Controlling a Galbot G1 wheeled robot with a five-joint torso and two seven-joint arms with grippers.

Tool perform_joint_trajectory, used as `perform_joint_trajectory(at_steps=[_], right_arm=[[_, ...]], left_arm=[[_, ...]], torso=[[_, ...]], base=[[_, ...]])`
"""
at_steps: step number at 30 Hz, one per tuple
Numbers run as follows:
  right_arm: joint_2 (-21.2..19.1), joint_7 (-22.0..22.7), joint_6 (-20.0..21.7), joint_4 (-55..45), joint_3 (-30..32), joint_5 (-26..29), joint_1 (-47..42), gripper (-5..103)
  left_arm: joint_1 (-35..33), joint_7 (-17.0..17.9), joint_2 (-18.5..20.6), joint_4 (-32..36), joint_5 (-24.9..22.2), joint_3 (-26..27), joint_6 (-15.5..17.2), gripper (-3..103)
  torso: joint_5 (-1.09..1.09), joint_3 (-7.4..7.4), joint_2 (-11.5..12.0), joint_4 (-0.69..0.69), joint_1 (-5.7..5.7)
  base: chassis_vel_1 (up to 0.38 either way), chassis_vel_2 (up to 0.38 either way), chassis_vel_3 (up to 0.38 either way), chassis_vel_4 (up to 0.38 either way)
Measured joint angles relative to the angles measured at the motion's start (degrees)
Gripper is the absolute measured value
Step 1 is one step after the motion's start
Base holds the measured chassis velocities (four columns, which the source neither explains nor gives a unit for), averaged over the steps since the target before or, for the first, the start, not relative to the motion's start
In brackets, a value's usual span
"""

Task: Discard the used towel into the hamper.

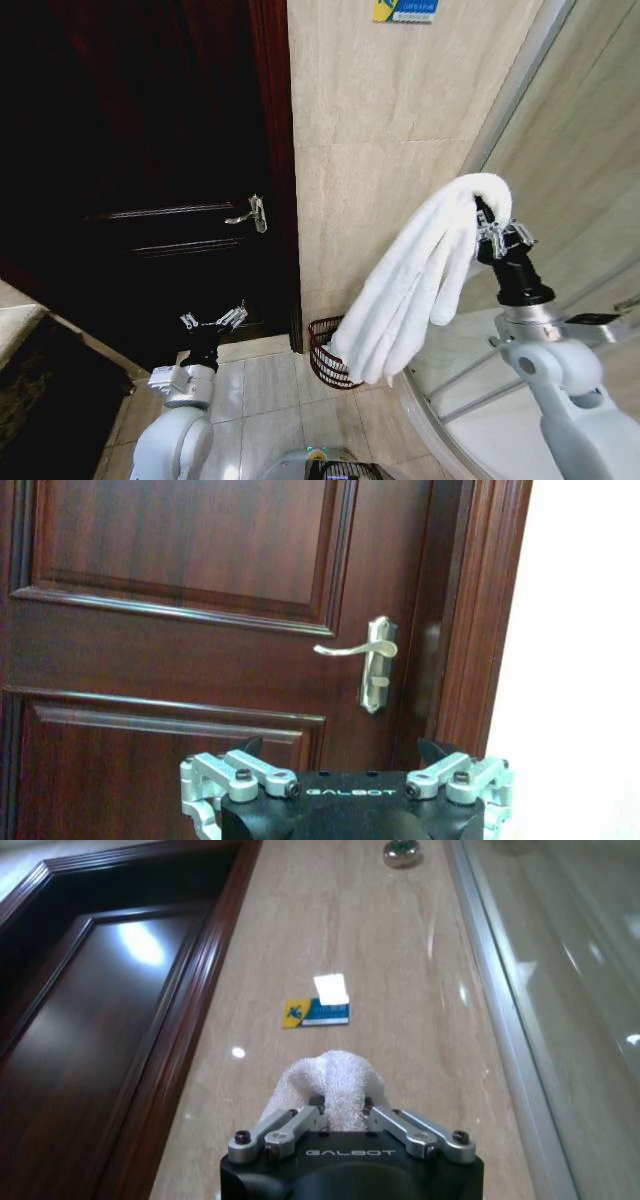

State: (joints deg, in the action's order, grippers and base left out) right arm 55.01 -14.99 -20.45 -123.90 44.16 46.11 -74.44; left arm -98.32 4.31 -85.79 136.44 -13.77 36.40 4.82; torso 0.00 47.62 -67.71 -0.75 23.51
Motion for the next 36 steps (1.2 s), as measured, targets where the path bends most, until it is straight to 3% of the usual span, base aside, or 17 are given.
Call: perform_joint_trajectory(at_steps=[20,36], right_arm=[[1.79,-4.85,0.25,7.70,-6.58,8.76,3.23,10],[4.14,-7.49,0.75,14.67,-11.91,9.42,6.81,10]], left_arm=[[0.00,0.00,0.00,0.00,0.00,0.00,0.00,100],[0.00,0.00,0.00,0.00,0.00,0.00,0.00,100]], torso=[[0.00,0.00,0.00,0.00,0.00],[0.00,0.00,0.00,0.00,0.00]], base=[[0.000,0.000,0.000,0.000],[0.000,0.000,0.000,0.000]])
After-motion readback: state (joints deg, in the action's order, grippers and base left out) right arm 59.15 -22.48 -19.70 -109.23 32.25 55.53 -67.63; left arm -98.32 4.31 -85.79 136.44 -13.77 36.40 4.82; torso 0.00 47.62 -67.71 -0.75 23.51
